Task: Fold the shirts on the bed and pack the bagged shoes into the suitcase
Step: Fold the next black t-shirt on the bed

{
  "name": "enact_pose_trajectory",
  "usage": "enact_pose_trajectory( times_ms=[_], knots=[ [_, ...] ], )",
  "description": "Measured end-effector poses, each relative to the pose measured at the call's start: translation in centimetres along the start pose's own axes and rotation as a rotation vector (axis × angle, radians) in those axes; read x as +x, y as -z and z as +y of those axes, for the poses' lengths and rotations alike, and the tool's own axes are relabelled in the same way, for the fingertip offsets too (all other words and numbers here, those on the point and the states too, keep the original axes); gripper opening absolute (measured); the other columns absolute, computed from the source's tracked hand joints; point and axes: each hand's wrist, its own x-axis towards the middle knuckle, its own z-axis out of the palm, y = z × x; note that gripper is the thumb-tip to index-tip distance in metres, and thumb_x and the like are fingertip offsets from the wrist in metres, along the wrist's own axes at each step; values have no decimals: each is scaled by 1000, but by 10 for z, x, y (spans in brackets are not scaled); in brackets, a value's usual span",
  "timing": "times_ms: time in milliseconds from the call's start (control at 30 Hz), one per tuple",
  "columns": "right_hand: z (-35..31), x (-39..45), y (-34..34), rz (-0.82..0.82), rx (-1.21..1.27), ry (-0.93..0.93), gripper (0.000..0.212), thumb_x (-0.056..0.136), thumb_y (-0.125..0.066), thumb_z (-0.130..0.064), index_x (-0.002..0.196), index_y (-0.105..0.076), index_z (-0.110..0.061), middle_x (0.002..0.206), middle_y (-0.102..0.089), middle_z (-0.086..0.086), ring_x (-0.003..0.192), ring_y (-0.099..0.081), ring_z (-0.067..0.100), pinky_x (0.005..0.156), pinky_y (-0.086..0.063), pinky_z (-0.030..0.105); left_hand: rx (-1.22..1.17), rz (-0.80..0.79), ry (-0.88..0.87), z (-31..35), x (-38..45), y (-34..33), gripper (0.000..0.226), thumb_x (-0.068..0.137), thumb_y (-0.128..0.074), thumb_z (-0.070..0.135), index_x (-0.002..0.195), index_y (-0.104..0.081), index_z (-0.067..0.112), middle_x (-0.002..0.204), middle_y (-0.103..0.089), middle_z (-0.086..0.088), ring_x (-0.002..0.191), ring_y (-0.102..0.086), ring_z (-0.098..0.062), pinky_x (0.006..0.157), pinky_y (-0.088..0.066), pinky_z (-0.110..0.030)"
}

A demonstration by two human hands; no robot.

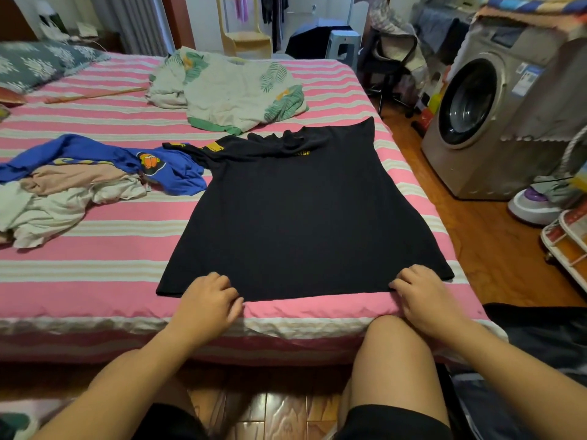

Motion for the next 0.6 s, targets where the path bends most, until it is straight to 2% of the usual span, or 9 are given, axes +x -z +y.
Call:
enact_pose_trajectory(
  times_ms=[67, 167, 200, 233, 333, 400, 467, 533, 600],
  knots=[
    [-5, -1, 14, 97, 194, -304, 2, 86, -69, -11, 86, -70, -12, 88, -62, 1, 82, -54, 19, 69, -45, 31, -182, 98, 414, -1, -2, 10, 25, 93, -63, 27, 76, -73, 12, 83, -61, -4, 80, -56, -27, 69, -47, -40],
    [-14, 3, 19, 190, 890, -1264, 20, 96, -54, -24, 94, -64, -6, 88, -66, 10, 84, -66, 29, 74, -55, 40, -913, 145, 1270, -9, 0, 15, 23, 95, -56, 27, 89, -59, 5, 78, -59, -13, 76, -59, -37, 72, -53, -48],
    [-15, 5, 17, 202, 1157, -1500, 26, 98, -54, -28, 103, -63, -4, 94, -68, 13, 85, -70, 31, 78, -59, 45, -1163, 144, 1443, -11, 0, 14, 23, 95, -56, 28, 95, -58, 5, 75, -58, -14, 71, -60, -36, 72, -56, -49],
    [-14, 8, 17, 225, 1380, -1623, 31, 98, -56, -31, 112, -61, -3, 101, -69, 14, 86, -71, 32, 80, -60, 47, -1348, 140, 1543, -13, 2, 13, 22, 96, -56, 27, 97, -58, 5, 72, -54, -14, 64, -57, -32, 68, -56, -46],
    [12, 24, 8, 295, 1566, -1661, 30, 98, -62, -29, 119, -57, -8, 106, -64, 13, 83, -69, 24, 76, -60, 40, -1519, 203, 1655, -27, 12, 9, 16, 98, -58, 20, 100, -57, 4, 73, -49, -13, 57, -46, -23, 57, -48, -34],
    [30, 33, -2, 260, 1529, -1696, 26, 95, -67, -26, 115, -59, -10, 90, -65, 10, 67, -64, 16, 51, -55, 29, -1522, 280, 1692, -38, 23, 7, 14, 98, -60, 13, 110, -56, 6, 88, -58, -15, 64, -54, -25, 59, -51, -37],
    [43, 38, -13, 168, 1497, -1731, 20, 94, -67, -15, 111, -60, -10, 70, -56, 6, 52, -49, 11, 33, -39, 17, -1575, 331, 1718, -47, 30, 4, 27, 96, -58, -1, 122, -57, 5, 108, -65, -14, 83, -64, -29, 69, -55, -43],
    [49, 40, -19, 150, 1510, -1743, 8, 95, -62, -6, 99, -57, -11, 67, -50, 4, 52, -44, 10, 29, -34, 15, -1638, 350, 1745, -53, 30, -3, 37, 93, -54, -9, 128, -58, 3, 118, -67, -15, 94, -66, -30, 75, -56, -43],
    [49, 40, -17, 193, 1601, -1760, 8, 97, -57, -3, 97, -57, -11, 80, -56, 5, 66, -53, 12, 40, -46, 21, -1639, 320, 1770, -51, 26, -6, 30, 95, -56, -4, 123, -60, 6, 108, -69, -13, 84, -66, -27, 64, -58, -38]
  ],
)
